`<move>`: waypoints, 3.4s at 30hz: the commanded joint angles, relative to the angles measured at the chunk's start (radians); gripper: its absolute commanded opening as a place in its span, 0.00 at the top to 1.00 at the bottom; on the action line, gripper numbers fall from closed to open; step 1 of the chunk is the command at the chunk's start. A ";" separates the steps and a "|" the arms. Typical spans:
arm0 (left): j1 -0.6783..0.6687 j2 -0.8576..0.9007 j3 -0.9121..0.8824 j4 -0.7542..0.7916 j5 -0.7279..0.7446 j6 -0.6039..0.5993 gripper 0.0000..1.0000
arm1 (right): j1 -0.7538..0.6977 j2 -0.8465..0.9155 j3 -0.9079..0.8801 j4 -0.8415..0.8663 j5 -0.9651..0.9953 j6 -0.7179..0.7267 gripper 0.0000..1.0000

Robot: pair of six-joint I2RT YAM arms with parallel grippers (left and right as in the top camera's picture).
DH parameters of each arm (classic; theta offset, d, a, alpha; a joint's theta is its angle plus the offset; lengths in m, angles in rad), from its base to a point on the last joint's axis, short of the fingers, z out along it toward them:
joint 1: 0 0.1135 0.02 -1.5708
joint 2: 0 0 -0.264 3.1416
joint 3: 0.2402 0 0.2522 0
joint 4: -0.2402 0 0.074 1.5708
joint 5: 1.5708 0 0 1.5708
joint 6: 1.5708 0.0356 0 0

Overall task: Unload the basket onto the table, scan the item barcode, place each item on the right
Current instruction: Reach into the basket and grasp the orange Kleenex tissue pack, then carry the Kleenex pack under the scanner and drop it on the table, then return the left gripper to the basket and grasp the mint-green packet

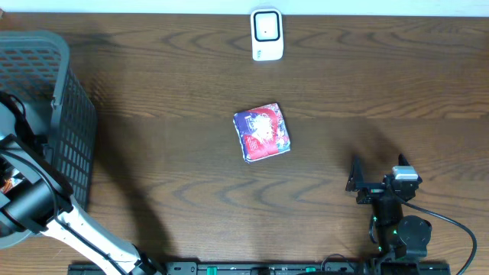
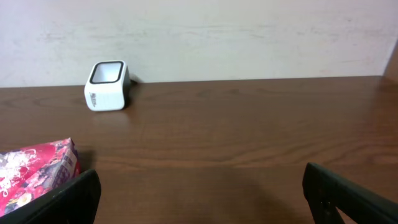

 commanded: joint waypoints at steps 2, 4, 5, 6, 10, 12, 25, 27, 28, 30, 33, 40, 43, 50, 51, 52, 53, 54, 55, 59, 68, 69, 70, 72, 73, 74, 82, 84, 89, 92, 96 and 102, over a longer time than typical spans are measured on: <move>0.002 0.011 -0.030 -0.010 -0.012 0.014 0.93 | -0.005 -0.006 -0.001 -0.003 -0.006 -0.011 0.01; 0.002 -0.001 -0.028 -0.021 -0.013 0.014 0.93 | -0.005 -0.006 -0.001 -0.003 -0.006 -0.012 0.01; 0.002 -0.012 -0.027 -0.027 -0.012 0.014 0.93 | -0.005 -0.006 -0.001 -0.003 -0.006 -0.012 0.01; 0.002 -0.024 -0.025 -0.032 -0.011 0.014 0.93 | -0.005 -0.006 -0.001 -0.003 -0.006 -0.012 0.01; -0.002 -0.109 0.002 -0.074 -0.002 0.015 0.93 | -0.005 -0.006 -0.001 -0.003 -0.006 -0.012 0.01; -0.008 -0.201 0.012 -0.080 0.026 0.032 0.93 | -0.005 -0.006 -0.001 -0.003 -0.006 -0.011 0.01; -0.097 -0.812 0.012 0.056 0.546 0.259 0.93 | -0.005 -0.006 -0.001 -0.003 -0.006 -0.011 0.01; -0.164 -0.873 0.012 0.080 0.587 0.292 0.93 | -0.005 -0.006 -0.001 -0.003 -0.006 -0.012 0.01; -0.201 -0.900 0.012 0.084 0.586 0.292 0.93 | -0.005 -0.006 -0.001 -0.003 -0.006 -0.012 0.01; -0.298 -0.954 0.012 0.106 0.574 0.291 0.93 | -0.005 -0.006 -0.001 -0.003 -0.006 -0.012 0.01; -0.447 -1.011 0.012 0.140 0.540 0.293 0.93 | -0.005 -0.006 -0.001 -0.003 -0.006 -0.012 0.01; -0.781 -1.006 -0.022 0.118 0.431 0.307 0.93 | -0.005 -0.006 -0.001 -0.003 -0.006 -0.011 0.01; -0.895 -0.942 -0.056 0.119 0.425 0.307 0.93 | -0.005 -0.006 -0.001 -0.003 -0.006 -0.012 0.01; -1.133 -0.665 -0.077 0.233 0.426 0.306 0.93 | -0.005 -0.006 -0.001 -0.003 -0.006 -0.011 0.01; -1.161 -0.620 -0.077 0.266 0.426 0.306 0.93 | -0.005 -0.006 -0.001 -0.003 -0.006 -0.012 0.01; -1.185 -0.582 -0.077 0.296 0.426 0.302 0.92 | -0.005 -0.006 -0.001 -0.003 -0.006 -0.011 0.01; -1.212 -0.540 -0.077 0.327 0.426 0.290 0.93 | -0.005 -0.006 -0.001 -0.003 -0.006 -0.012 0.01; -1.236 -0.501 -0.077 0.362 0.426 0.276 0.93 | -0.005 -0.006 -0.001 -0.003 -0.006 -0.012 0.01; -1.259 -0.463 -0.077 0.397 0.426 0.267 0.92 | -0.005 -0.006 -0.001 -0.003 -0.006 -0.011 0.01; -1.334 -0.341 -0.077 0.505 0.433 0.235 0.93 | -0.005 -0.006 -0.001 -0.003 -0.006 -0.011 0.01; -1.447 -0.162 -0.077 0.635 0.440 0.235 0.92 | -0.005 -0.006 -0.001 -0.003 -0.006 -0.012 0.01; -1.448 -0.149 -0.077 0.635 0.440 0.235 0.90 | -0.005 -0.006 -0.001 -0.003 -0.006 -0.012 0.01; -1.452 -0.134 -0.077 0.631 0.440 0.235 0.84 | -0.005 -0.006 -0.001 -0.003 -0.006 -0.012 0.01; -1.453 -0.111 -0.077 0.626 0.441 0.235 0.73 | -0.005 -0.006 -0.001 -0.003 -0.006 -0.011 0.01; -1.453 -0.100 -0.077 0.624 0.441 0.235 0.73 | -0.005 -0.006 -0.001 -0.003 -0.006 -0.011 0.01; -1.453 -0.094 -0.077 0.623 0.441 0.235 0.71 | -0.005 -0.006 -0.001 -0.003 -0.006 -0.011 0.01; -1.451 -0.098 -0.074 0.624 0.469 0.241 0.45 | -0.005 -0.006 -0.001 -0.003 -0.006 -0.011 0.01; -1.445 -0.113 -0.067 0.624 0.510 0.243 0.37 | -0.005 -0.006 -0.001 -0.003 -0.006 -0.012 0.01; -1.409 -0.189 -0.054 0.624 0.554 0.245 0.32 | -0.005 -0.006 -0.002 -0.003 -0.006 -0.012 0.01; -1.373 -0.257 -0.053 0.623 0.554 0.247 0.31 | -0.005 -0.006 -0.001 -0.003 -0.006 -0.012 0.01; -1.294 -0.386 -0.054 0.606 0.554 0.247 0.31 | -0.005 -0.006 -0.001 -0.003 -0.006 -0.012 0.01; -1.131 -0.595 -0.054 0.566 0.554 0.315 0.25 | -0.005 -0.006 -0.001 -0.003 -0.006 -0.012 0.01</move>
